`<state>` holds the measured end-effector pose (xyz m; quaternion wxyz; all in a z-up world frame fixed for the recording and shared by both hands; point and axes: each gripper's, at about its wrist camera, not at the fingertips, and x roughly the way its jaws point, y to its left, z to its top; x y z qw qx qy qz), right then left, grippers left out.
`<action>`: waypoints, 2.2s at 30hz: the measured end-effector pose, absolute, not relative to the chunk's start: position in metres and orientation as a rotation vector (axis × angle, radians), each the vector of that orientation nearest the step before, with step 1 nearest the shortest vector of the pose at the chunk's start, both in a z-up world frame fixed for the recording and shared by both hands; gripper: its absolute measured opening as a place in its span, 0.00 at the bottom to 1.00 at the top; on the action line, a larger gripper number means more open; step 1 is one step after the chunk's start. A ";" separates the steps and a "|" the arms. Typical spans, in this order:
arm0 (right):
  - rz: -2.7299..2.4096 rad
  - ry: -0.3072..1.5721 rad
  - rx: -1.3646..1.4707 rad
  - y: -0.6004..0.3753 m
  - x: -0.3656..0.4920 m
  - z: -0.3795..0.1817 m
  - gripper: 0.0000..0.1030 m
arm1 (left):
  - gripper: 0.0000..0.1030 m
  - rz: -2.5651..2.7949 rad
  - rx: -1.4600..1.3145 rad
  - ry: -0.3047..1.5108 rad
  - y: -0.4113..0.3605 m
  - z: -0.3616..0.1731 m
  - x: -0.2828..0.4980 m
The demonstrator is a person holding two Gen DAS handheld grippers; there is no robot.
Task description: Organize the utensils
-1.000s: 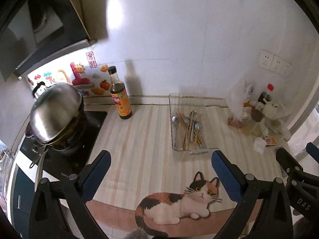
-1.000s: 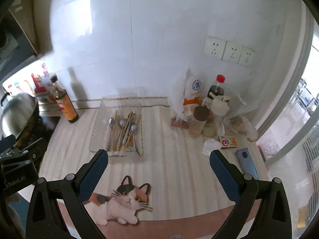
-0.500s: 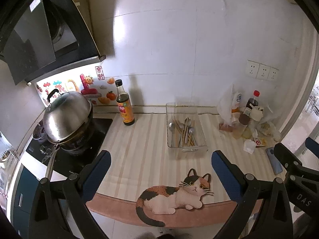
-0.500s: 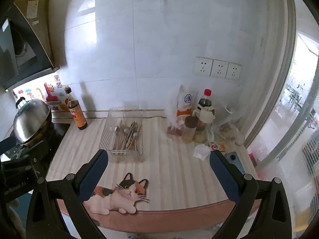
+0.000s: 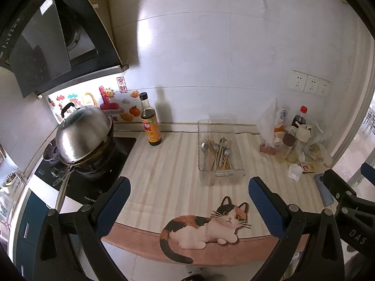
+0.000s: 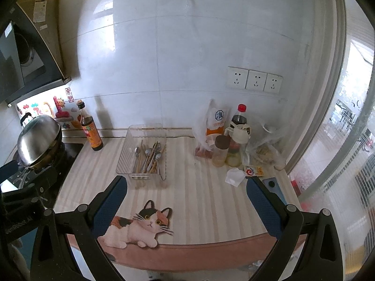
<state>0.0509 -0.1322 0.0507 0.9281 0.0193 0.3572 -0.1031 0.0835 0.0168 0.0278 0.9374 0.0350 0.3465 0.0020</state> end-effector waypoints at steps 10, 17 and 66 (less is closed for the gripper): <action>-0.205 0.742 0.039 -0.132 0.051 0.049 1.00 | 1.00 0.036 0.068 0.700 0.022 0.028 0.079; -0.183 0.749 0.032 -0.129 0.051 0.046 1.00 | 1.00 0.047 0.060 0.709 0.026 0.026 0.078; -0.186 0.798 0.030 -0.120 0.075 0.033 1.00 | 1.00 0.065 0.064 0.752 0.034 0.014 0.095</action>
